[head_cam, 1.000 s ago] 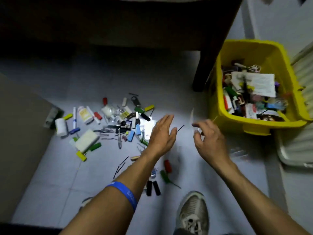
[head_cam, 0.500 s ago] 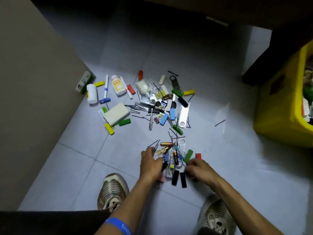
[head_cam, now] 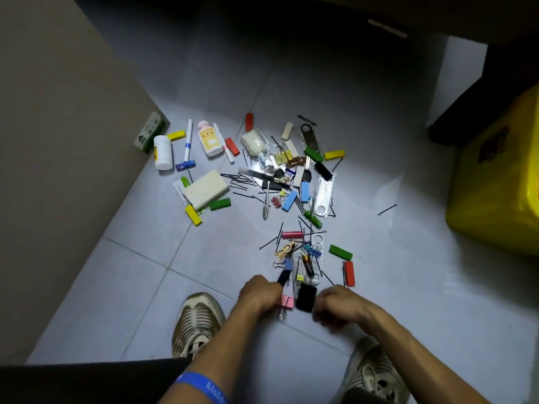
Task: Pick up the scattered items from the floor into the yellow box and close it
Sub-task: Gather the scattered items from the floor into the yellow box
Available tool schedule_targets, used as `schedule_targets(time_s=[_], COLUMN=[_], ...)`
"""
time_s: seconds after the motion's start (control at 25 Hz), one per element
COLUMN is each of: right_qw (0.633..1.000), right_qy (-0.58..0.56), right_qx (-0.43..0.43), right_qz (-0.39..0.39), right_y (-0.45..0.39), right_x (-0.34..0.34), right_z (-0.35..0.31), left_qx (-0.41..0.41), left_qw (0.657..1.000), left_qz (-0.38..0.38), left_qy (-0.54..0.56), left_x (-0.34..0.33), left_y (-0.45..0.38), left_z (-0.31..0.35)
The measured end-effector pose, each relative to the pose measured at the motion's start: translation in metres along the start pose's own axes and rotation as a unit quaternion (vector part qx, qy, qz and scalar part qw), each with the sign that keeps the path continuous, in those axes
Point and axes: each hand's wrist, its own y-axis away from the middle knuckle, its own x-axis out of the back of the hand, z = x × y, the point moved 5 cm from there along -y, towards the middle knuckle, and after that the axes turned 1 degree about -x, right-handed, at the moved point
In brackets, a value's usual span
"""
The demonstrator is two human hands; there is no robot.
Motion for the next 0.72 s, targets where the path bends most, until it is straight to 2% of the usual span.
schedule_targets(time_s=[0.08,0.12,0.24,0.32,0.48,0.6,0.72], right_qw=[0.996,0.993,0.957,0.923,0.866,0.836,0.822], right_qy=[-0.058,-0.065,0.024,0.109,0.266,0.306,0.322], right_qx=[0.044,0.061,0.104,0.094,0.094,0.11,0.117], right_qz=[0.045,0.082,0.269,0.358,0.414,0.443,0.455], right_y=[-0.003,-0.004,-0.004,-0.002,-0.017,-0.022,-0.018], right_x=[0.008,0.016,0.055,0.067,0.044,0.024,0.02], right_z=[-0.008,-0.013,-0.031,-0.045,-0.061,-0.065,-0.06], left_qx=[-0.015,-0.027,-0.083,-0.129,-0.185,-0.201,-0.204], left_qw=[0.993,0.99,0.98,0.969,0.964,0.955,0.947], left_qz=[0.005,0.026,0.178,0.208,0.186,0.216,0.245], left_qy=[0.114,0.133,0.011,-0.018,-0.047,-0.035,-0.037], left_x=[0.004,0.009,0.034,0.033,0.01,0.013,0.023], left_y=[-0.001,-0.002,-0.001,0.0,-0.006,-0.01,-0.014], left_z=[0.006,0.011,0.033,0.051,0.077,0.085,0.092])
